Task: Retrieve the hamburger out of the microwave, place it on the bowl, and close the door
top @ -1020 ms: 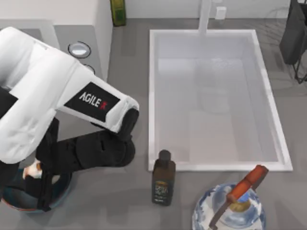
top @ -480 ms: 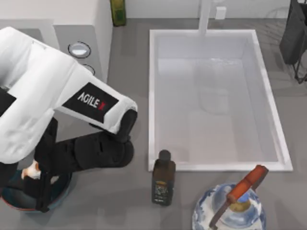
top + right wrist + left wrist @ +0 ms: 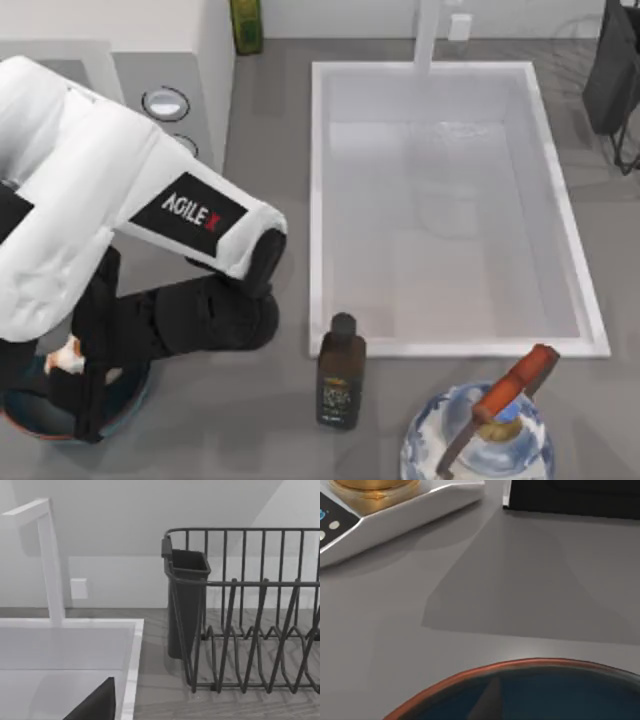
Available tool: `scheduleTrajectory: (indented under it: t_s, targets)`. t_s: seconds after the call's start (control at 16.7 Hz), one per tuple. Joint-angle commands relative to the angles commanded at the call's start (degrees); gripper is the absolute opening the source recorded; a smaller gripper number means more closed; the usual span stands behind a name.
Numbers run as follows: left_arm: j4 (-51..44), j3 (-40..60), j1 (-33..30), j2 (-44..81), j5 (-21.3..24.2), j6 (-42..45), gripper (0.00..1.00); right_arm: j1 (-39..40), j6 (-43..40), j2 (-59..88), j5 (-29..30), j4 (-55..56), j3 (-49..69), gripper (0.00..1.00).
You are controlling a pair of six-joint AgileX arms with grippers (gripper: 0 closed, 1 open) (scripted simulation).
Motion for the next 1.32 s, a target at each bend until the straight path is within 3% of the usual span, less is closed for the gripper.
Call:
scheduleTrajectory:
  t_s: [0.12,0.78,1.08,1.32]
  targets:
    - [0.00,0.00,0.00,0.00,0.00,0.00,1.00,0.00,0.00,0.00,0.00,0.00,0.00,1.00]
    - [0.33,-0.12,-0.26,-3.97,-0.62,-1.50,1.00,0.00,0.00,0.00,0.00,0.00,0.00,1.00]
    - [12.71,-6.30,6.08,-16.62,3.18,13.31,1.00,0.00,0.00,0.00,0.00,0.00,0.00,1.00]
    - [27.87,-15.23,13.36,-35.99,8.95,36.13,1.00,0.00,0.00,0.00,0.00,0.00,0.00,1.00]
